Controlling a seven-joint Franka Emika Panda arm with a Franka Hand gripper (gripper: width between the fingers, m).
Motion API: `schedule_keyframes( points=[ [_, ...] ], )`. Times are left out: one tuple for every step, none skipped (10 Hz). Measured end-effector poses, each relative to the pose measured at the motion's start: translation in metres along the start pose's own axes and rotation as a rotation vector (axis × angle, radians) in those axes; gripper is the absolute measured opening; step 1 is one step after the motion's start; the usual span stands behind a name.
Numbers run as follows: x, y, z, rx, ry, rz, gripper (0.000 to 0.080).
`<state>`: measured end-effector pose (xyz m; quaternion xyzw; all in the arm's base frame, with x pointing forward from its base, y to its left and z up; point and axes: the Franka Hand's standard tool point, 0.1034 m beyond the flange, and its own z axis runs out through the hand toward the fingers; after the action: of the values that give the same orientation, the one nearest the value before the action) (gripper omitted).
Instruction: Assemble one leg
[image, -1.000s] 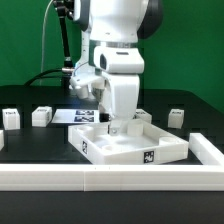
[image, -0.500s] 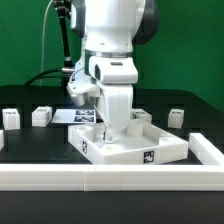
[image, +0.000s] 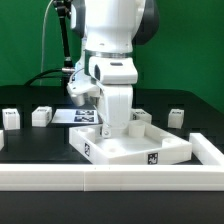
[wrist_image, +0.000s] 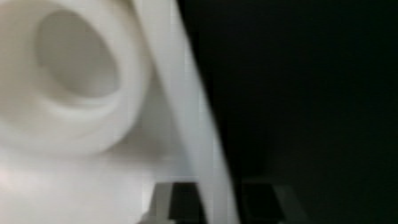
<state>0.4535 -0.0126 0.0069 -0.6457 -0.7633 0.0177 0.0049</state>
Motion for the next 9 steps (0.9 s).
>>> schedule_keyframes(
  points=[
    [0.0,0.0,0.0,0.0,0.0,0.0,0.0056],
    [0.0,0.0,0.0,0.0,0.0,0.0,0.0056],
    [0.0,0.0,0.0,0.0,0.0,0.0,0.0056],
    [0.0,0.0,0.0,0.0,0.0,0.0,0.0056],
    [0.0,0.0,0.0,0.0,0.0,0.0,0.0056],
    [0.0,0.0,0.0,0.0,0.0,0.002,0.0056],
    [0.007,0.002,0.0,-0.004,0.003,0.055,0.0057],
    [0.019,0.005,0.0,-0.006,0.007,0.09,0.0057],
    [0.03,0.009,-0.001,-0.01,0.011,0.122,0.0057]
  ],
)
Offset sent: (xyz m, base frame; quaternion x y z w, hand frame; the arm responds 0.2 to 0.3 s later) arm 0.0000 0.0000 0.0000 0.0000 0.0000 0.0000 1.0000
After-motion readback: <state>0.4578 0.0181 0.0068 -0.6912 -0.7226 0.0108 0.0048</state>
